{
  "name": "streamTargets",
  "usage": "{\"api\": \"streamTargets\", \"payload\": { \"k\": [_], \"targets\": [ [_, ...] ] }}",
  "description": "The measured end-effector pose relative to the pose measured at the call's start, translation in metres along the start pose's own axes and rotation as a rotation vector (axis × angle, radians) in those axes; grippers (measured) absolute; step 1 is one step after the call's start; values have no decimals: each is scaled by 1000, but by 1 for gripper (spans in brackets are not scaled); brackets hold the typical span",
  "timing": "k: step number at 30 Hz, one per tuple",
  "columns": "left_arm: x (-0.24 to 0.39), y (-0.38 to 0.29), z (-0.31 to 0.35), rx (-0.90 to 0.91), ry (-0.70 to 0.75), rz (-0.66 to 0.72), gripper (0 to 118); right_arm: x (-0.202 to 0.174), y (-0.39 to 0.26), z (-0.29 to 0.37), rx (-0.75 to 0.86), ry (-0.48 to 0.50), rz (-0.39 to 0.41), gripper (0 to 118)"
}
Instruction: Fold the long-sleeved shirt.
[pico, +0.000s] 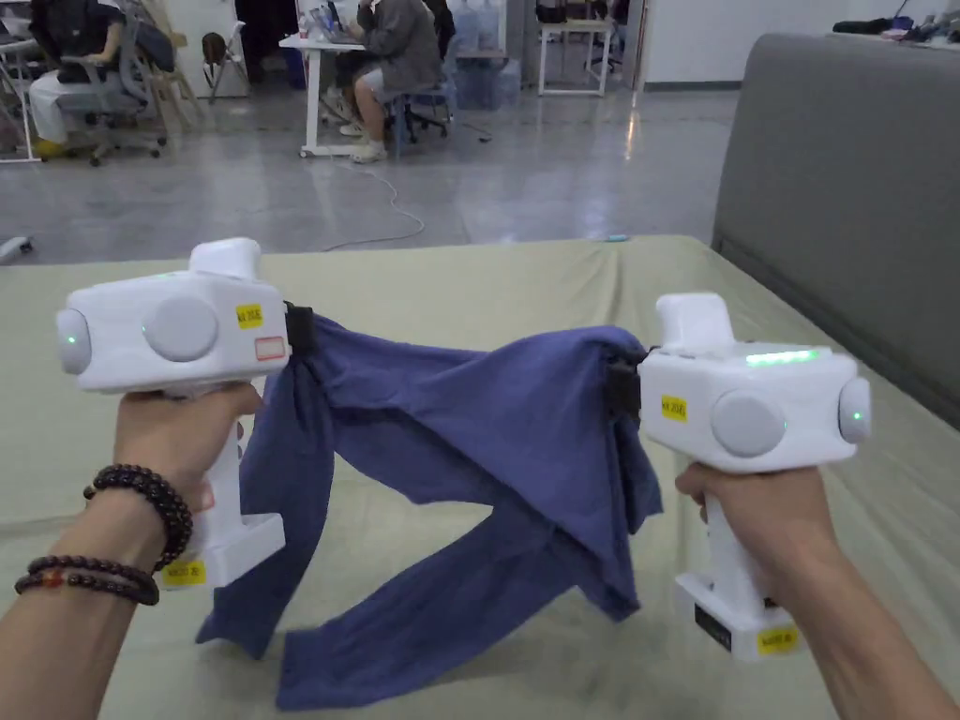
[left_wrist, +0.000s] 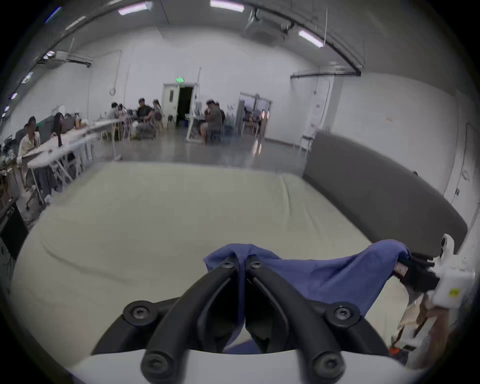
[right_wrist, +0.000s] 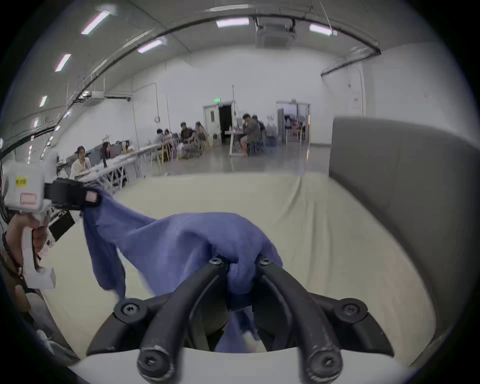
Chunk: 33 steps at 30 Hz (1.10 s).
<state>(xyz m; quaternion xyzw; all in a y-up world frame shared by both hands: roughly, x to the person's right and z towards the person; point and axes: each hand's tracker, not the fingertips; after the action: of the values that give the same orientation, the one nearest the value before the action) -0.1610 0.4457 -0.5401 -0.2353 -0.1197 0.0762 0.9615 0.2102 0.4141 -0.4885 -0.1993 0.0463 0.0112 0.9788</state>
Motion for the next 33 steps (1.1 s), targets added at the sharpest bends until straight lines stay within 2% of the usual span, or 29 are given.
{"api": "streamTargets", "payload": {
  "k": [4,7,10,13,19,24,26,29,33],
  "targets": [
    [-5,68,39,149,39,38,0,5,96,-3,109,-24,41,11],
    [7,105,59,213,41,12,0,-3,158,0,187,-46,83,11],
    [18,132,70,246,64,-22,0,-9,194,2,205,-57,100,11],
    [20,142,76,259,59,-23,0,-9,202,0,194,-63,85,11],
    [9,96,45,188,61,-47,0,-10,140,-35,82,-61,74,12],
    [-15,-7,-19,-2,103,-11,0,-13,33,-89,-111,-31,35,12],
    [-26,-52,-43,-104,113,16,0,-14,-9,-116,-212,-13,45,12],
    [-39,-101,-55,-165,102,112,0,-19,-62,-132,-320,3,48,12],
    [-46,-123,-48,-179,111,105,0,-19,-88,-125,-337,21,40,12]
  ]
}}
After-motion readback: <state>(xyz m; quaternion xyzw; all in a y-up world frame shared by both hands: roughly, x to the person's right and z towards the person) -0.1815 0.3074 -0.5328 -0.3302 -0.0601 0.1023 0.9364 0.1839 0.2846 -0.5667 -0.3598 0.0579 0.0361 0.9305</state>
